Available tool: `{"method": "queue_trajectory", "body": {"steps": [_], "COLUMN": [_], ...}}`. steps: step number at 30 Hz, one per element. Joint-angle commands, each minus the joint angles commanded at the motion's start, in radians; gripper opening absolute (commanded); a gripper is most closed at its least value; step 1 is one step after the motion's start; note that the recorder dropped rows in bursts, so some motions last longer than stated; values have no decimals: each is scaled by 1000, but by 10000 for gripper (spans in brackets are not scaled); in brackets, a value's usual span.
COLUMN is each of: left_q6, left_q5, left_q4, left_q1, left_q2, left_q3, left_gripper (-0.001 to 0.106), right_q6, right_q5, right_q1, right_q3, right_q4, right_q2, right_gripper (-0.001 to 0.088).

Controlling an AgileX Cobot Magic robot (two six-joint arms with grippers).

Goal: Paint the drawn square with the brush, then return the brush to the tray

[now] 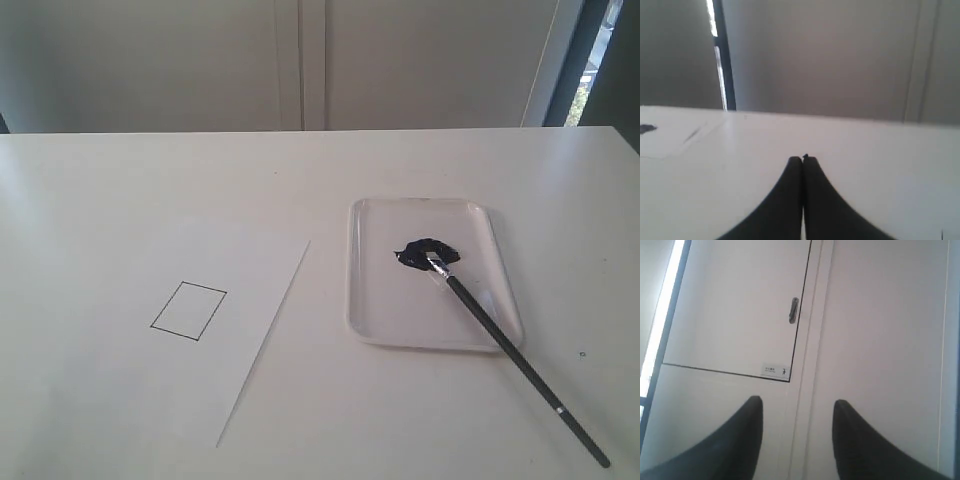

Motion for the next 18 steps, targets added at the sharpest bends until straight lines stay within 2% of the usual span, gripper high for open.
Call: {"method": "queue_trajectory", "body": {"steps": [3, 5, 8, 10, 12, 14, 16, 18], "left_q6": [4, -82, -336, -417, -426, -426, -463, -498], "left_q5": [-196, -167, -76, -50, -20, 91, 273, 452], "left_q4": [0, 0, 0, 0, 2, 85, 240, 305], "left_q1": [0, 0, 0, 0, 0, 0, 0, 0], "left_q2": [0, 0, 0, 0, 0, 0, 0, 0], "left_q3": [0, 0, 0, 0, 0, -3, -67, -133], "left_gripper": [0, 0, 0, 0, 0, 0, 0, 0], "right_q6": [5, 68, 187, 243, 244, 269, 305, 307], "right_q5": [-23, -28, -59, -68, -66, -52, 15, 129], "right_q1": [0, 0, 0, 0, 0, 0, 0, 0], "right_q3": [0, 0, 0, 0, 0, 0, 0, -17], "right_q4": [28, 29, 29, 34, 78, 153, 232, 240], "right_q2": [0, 0, 0, 0, 0, 0, 0, 0], "right_gripper": [425, 425, 425, 425, 425, 425, 425, 425]}}
